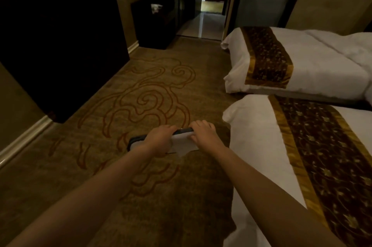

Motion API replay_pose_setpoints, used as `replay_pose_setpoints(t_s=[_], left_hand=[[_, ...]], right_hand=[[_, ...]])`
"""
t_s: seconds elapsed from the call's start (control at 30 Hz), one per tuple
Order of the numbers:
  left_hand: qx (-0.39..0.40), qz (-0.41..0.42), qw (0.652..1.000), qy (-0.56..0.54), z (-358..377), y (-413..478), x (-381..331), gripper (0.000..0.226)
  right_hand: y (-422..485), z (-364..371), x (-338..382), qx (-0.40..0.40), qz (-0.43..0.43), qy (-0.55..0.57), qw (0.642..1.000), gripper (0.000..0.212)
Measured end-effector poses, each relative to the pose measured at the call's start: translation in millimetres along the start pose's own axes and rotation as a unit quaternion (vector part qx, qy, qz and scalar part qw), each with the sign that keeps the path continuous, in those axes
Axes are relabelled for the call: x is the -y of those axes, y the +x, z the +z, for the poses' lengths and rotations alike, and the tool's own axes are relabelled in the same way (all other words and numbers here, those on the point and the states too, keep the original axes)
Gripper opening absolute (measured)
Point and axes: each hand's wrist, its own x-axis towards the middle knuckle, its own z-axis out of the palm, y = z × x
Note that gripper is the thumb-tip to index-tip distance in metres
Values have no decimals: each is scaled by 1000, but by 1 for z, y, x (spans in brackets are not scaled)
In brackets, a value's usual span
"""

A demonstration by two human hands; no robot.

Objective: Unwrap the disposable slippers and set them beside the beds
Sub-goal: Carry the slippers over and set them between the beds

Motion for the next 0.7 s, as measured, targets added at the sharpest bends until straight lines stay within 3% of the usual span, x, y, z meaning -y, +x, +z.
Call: replay_pose_setpoints(t_s=[0.43,0.7], left_hand=[[7,73,997,-8,-57,305,41,52],[51,147,988,13,-82,496,7,49]], right_hand=[[243,-21,-149,-38,75,20,996,20],[349,-57,-269,-41,172,30,984,23]])
